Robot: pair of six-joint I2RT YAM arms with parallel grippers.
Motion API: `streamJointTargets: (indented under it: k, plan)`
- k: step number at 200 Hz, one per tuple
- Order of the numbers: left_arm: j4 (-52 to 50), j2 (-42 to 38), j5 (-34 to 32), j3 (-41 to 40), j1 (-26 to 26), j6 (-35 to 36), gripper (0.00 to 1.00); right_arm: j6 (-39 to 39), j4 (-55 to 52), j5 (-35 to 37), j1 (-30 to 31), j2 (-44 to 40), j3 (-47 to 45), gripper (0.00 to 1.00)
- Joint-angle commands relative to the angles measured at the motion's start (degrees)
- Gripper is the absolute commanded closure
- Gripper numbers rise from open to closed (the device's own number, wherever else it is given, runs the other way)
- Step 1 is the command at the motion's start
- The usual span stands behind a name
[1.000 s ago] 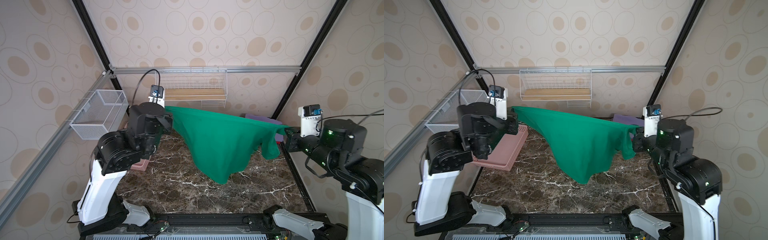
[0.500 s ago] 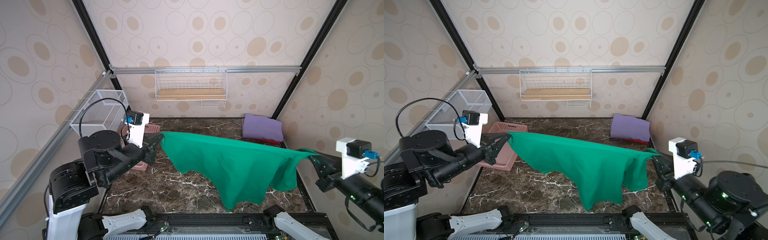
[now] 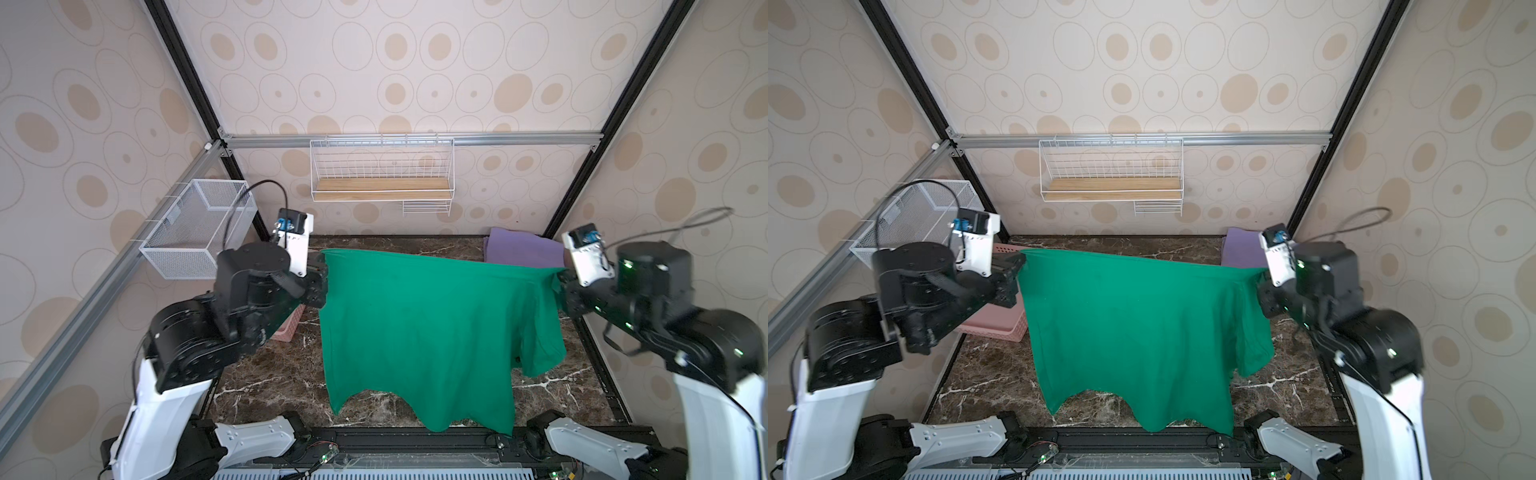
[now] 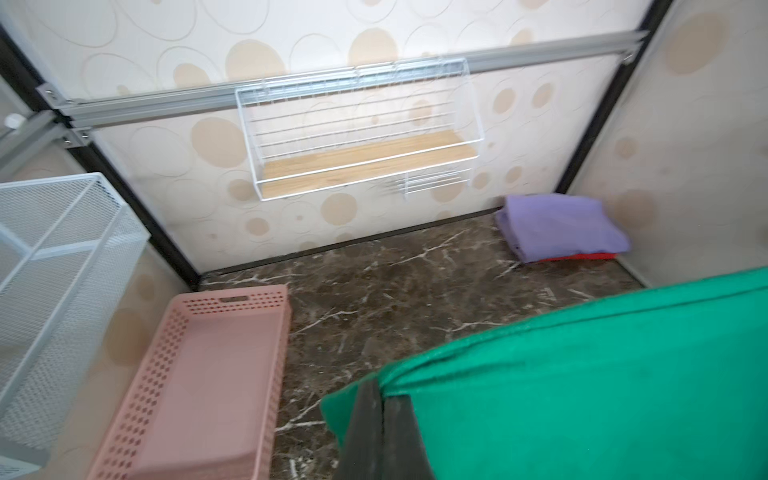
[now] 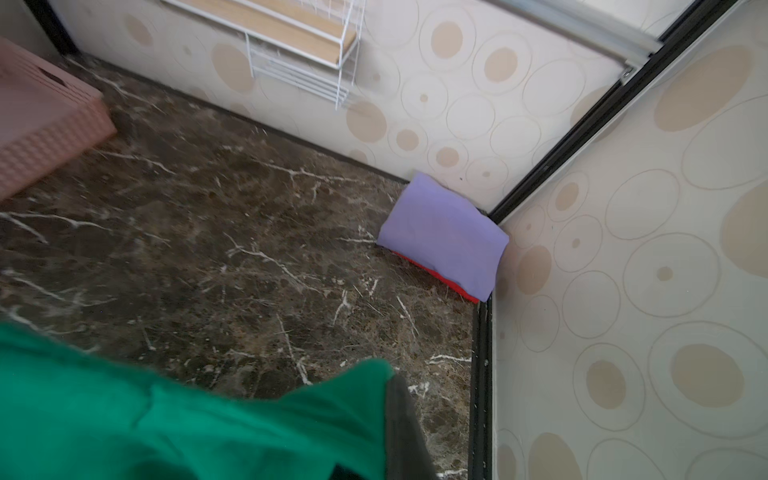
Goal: Fold and stack t-shirts
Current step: Flatten out the T-shirt at the center of the board, then move the T-shirt to the center of the board.
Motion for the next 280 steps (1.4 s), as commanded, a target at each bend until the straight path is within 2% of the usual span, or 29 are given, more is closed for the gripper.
streamJointTargets:
  k: [1,18,32,64,85,96,105,109,112,122,129,131,135,140,144,149,152,166,198,218,240,257,269,280]
  plan:
    - [10.8,4.92,-2.64,-8.09,11.09,4.58,1.0,-1.16,13.29,4.33,-0.02,7.19,-5.35,1.0]
    - [21.17,9.31,3.45,-15.99,18.76,3.92,1.0,-1.14,19.47,1.32,-0.19,17.11,-5.75,1.0]
    - [25.56,15.86,4.77,-16.76,22.53,6.37,1.0,-0.6,21.3,-1.2,-0.72,26.67,-1.69,1.0]
    - [26.81,34.58,12.44,-5.72,30.57,11.62,1.0,4.71,19.7,-15.46,-5.63,49.22,16.49,1.0]
    - [25.64,47.26,12.36,6.0,32.03,14.15,1.0,6.9,19.2,-21.2,-7.63,60.4,25.39,0.99]
    - [25.13,53.11,12.71,11.57,32.33,14.81,1.0,7.25,19.59,-23.12,-8.2,64.89,28.62,0.86]
    - [23.97,57.81,13.92,16.18,32.57,15.25,1.0,7.55,18.64,-24.46,-8.69,67.97,30.86,0.84]
    - [23.9,59.72,13.98,17.71,32.56,15.6,1.0,7.88,19.02,-24.69,-8.86,68.89,30.86,0.8]
    - [23.86,61.0,13.79,18.68,32.58,15.69,1.0,7.95,19.28,-25.17,-9.01,69.43,30.83,0.74]
    - [23.12,65.02,14.22,21.78,32.66,15.85,1.0,7.82,19.49,-27.09,-9.33,71.14,30.8,0.41]
    - [22.45,67.0,14.16,23.44,32.8,15.25,1.0,7.76,18.92,-27.15,-9.46,71.81,30.72,0.28]
    - [22.22,67.39,14.19,23.73,32.81,14.98,0.96,7.74,18.77,-27.02,-9.44,71.83,30.58,0.25]
    - [21.88,67.99,14.31,24.11,32.86,14.32,0.78,7.69,18.6,-26.79,-9.41,71.54,29.78,0.23]
    - [21.17,68.57,14.65,24.55,32.91,13.42,0.49,7.61,19.03,-26.77,-9.45,70.67,27.95,0.19]
    - [20.57,68.78,15.1,24.57,32.9,12.51,0.29,7.57,19.81,-26.64,-9.46,69.68,25.43,0.17]
    - [19.96,68.85,15.43,24.39,32.83,11.21,0.08,7.79,20.98,-26.52,-9.47,68.0,22.14,0.17]
    - [19.51,68.7,15.51,24.08,32.76,10.25,0.02,8.06,21.8,-26.51,-9.46,66.85,20.14,0.17]
    - [18.11,66.28,17.0,20.5,32.23,6.87,0.01,8.98,26.44,-28.03,-9.39,60.12,9.89,0.17]
    - [24.07,50.89,12.07,-0.88,24.41,5.42,0.01,11.15,29.89,-29.76,-8.1,42.51,-11.4,0.2]
    - [25.23,41.1,9.74,-12.12,19.75,-0.61,0.01,11.67,29.71,-28.91,-5.07,29.39,-25.52,0.22]
    - [26.86,31.87,13.17,-24.63,18.27,-7.58,0.01,14.68,26.85,-28.68,-0.89,17.52,-36.82,0.22]
    - [27.88,30.07,13.35,-31.35,18.29,-8.53,0.01,19.26,25.57,-30.78,0.66,11.22,-44.56,0.22]
    - [23.75,32.14,13.59,-31.44,19.19,-8.94,0.01,21.88,25.89,-31.88,0.82,8.0,-49.11,0.23]
    - [20.71,35.29,17.51,-29.62,20.59,-10.03,0.01,23.52,27.56,-32.05,0.83,6.07,-52.39,0.23]
